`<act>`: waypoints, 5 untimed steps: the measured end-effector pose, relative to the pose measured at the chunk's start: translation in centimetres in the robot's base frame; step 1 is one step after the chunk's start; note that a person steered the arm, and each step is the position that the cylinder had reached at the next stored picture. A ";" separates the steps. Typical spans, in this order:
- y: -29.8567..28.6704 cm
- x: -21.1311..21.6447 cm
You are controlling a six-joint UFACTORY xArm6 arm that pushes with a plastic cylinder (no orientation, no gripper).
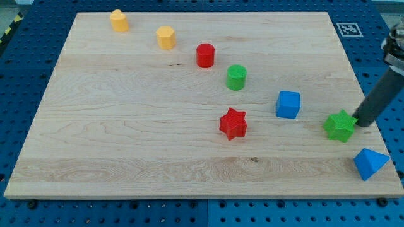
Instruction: Slide green star right and down
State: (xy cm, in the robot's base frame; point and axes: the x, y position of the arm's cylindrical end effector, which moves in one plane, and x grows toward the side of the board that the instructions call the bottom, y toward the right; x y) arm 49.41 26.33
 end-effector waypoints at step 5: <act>-7.0 -1.3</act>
